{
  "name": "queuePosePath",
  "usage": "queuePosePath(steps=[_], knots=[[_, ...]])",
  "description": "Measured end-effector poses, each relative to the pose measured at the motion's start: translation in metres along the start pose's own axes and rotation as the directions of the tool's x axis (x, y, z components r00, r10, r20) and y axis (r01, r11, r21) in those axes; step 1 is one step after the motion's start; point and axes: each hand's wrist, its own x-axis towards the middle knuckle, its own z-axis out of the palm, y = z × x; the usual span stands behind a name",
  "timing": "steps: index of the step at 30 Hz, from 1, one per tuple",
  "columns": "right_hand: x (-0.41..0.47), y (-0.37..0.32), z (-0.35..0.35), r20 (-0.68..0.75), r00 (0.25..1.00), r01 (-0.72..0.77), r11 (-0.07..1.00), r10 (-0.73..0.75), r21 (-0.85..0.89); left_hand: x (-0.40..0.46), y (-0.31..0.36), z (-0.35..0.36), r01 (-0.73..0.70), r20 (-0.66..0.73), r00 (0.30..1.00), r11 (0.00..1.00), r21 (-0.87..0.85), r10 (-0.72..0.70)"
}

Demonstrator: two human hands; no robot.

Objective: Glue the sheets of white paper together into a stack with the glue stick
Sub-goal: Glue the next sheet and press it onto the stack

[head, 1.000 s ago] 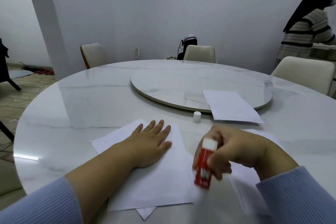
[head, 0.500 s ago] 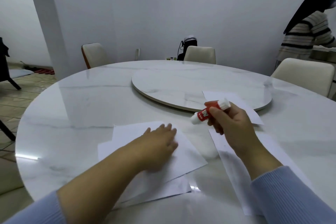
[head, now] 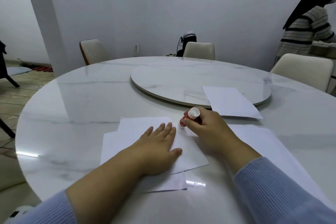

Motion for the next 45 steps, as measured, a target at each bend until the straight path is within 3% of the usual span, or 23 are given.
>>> queuePosePath(steps=[4,10,13,15,17,19,20,22,23,24,26,28,32,35,39,45], knots=[[-0.007,-0.01,-0.015,0.01,1.0,-0.004,1.0,0.004,-0.019,0.0,0.001,0.0,0.007,0.013,1.0,1.0,0.008,-0.007],[-0.016,-0.017,-0.03,0.346,0.937,-0.077,0.995,0.048,0.071,0.0,-0.001,0.0,0.003,0.013,1.0,1.0,0.012,-0.004],[-0.016,-0.015,-0.033,0.425,0.904,-0.1,0.985,0.032,0.138,-0.002,0.0,-0.003,-0.007,0.035,0.999,1.0,0.014,0.006],[-0.013,-0.009,-0.039,0.319,0.948,-0.107,0.939,-0.003,0.327,-0.002,-0.001,-0.011,-0.034,0.081,0.996,0.999,0.012,0.033],[-0.009,-0.002,-0.045,0.075,0.997,-0.047,0.843,0.008,0.536,-0.006,-0.003,-0.024,-0.099,0.174,0.98,0.995,-0.015,0.1],[-0.005,0.003,-0.048,-0.134,0.989,0.033,0.766,0.07,0.642,-0.01,-0.002,-0.032,-0.111,0.193,0.973,0.991,-0.079,0.124],[-0.005,0.005,-0.048,-0.199,0.975,0.057,0.758,0.097,0.649,-0.011,0.001,-0.031,-0.05,0.141,0.988,0.995,-0.084,0.062],[-0.005,0.005,-0.045,-0.269,0.956,0.079,0.776,0.119,0.625,-0.013,0.007,-0.022,0.171,-0.001,0.985,0.985,-0.011,-0.171],[-0.005,0.006,-0.043,-0.292,0.949,0.084,0.797,0.119,0.599,-0.015,0.011,-0.018,0.227,-0.003,0.974,0.973,0.047,-0.227],[-0.004,0.007,-0.041,-0.309,0.944,0.087,0.821,0.112,0.564,-0.016,0.014,-0.014,0.195,0.046,0.979,0.977,0.086,-0.199],[-0.004,0.006,-0.037,-0.324,0.942,0.099,0.851,0.087,0.515,-0.019,0.012,-0.02,0.002,0.193,0.981,1.0,0.028,-0.007],[-0.005,0.004,-0.033,-0.312,0.949,0.129,0.855,0.04,0.503,-0.017,0.007,-0.028,-0.084,0.218,0.971,0.994,-0.063,0.096],[-0.007,0.0,-0.022,-0.245,0.969,0.132,0.914,-0.038,0.383,-0.007,0.007,-0.013,0.062,-0.051,0.996,0.994,-0.093,-0.067],[-0.006,0.003,-0.012,-0.127,0.991,0.079,0.964,-0.048,0.255,-0.005,0.004,-0.003,0.068,-0.002,0.998,0.998,-0.001,-0.068],[0.0,0.004,0.003,0.025,0.997,0.066,0.993,-0.069,0.093,-0.007,-0.001,-0.004,0.012,0.021,1.0,1.0,0.001,-0.012],[0.005,0.001,0.005,0.107,0.993,0.044,0.998,-0.049,0.045,-0.01,0.001,-0.002,0.02,0.005,1.0,1.0,-0.004,-0.02]])
